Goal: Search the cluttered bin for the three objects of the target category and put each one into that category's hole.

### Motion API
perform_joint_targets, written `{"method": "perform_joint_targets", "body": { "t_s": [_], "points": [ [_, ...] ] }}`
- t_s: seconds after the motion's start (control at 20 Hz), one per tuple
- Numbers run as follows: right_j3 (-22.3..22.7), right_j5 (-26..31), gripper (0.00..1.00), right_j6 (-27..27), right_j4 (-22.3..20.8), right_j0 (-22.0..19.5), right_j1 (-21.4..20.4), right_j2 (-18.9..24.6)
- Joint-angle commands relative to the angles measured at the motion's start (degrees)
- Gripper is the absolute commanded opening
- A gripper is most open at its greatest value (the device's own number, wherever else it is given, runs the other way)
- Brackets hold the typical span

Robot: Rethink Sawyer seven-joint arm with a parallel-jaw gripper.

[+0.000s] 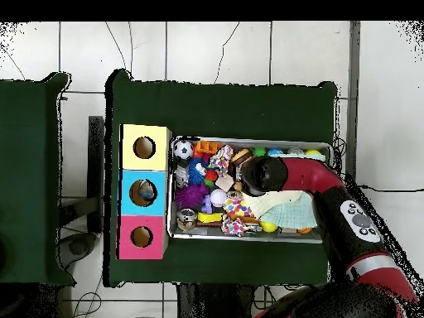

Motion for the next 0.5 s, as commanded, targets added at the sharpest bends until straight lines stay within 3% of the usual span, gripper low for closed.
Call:
{"method": "perform_joint_targets", "body": {
  "t_s": [0.05, 0.5],
  "points": [
    [2.8, -0.27, 0.0, -4.11, -4.55, 2.33, 4.2, -2.78],
    [4.79, -2.31, 0.0, 5.96, -2.47, 9.68, 0.29, -6.77]
  ]
}}
